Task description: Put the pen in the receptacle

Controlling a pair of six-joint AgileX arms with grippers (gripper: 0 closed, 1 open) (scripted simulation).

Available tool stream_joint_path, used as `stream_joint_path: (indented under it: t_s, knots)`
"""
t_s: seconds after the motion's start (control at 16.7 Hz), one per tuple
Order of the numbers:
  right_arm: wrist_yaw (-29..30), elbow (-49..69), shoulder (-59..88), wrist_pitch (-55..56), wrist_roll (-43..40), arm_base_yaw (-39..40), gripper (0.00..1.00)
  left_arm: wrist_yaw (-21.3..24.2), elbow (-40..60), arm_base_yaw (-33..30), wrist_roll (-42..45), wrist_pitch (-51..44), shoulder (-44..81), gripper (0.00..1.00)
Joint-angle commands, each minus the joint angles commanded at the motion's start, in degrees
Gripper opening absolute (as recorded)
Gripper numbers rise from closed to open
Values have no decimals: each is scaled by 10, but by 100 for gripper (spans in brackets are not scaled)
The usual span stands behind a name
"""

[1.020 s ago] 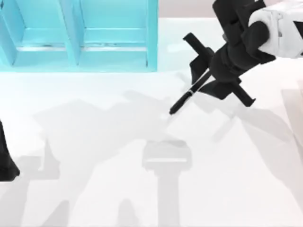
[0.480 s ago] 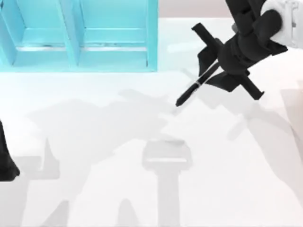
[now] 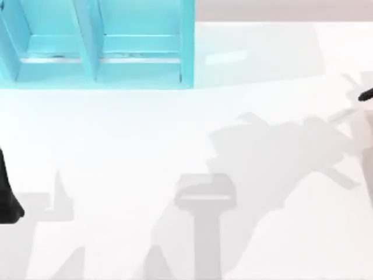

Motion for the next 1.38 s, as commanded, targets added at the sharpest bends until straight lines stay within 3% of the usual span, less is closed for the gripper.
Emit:
stream_joint_path:
  t_s: [0.3,0.54,0.96,1.38]
  knots:
    - [-27,-84,-78,-22,-70,-261,0,0,0,0,0,0,0,100]
    - [-41,-138,-120,-35,-111,-370,0,0,0,0,0,0,0,100]
    - [-42,-148,-125,-35,-118,-387,0,0,0,0,0,0,0,100]
    - [-37,-204,-108,47,-64,-324,0,0,0,0,0,0,0,100]
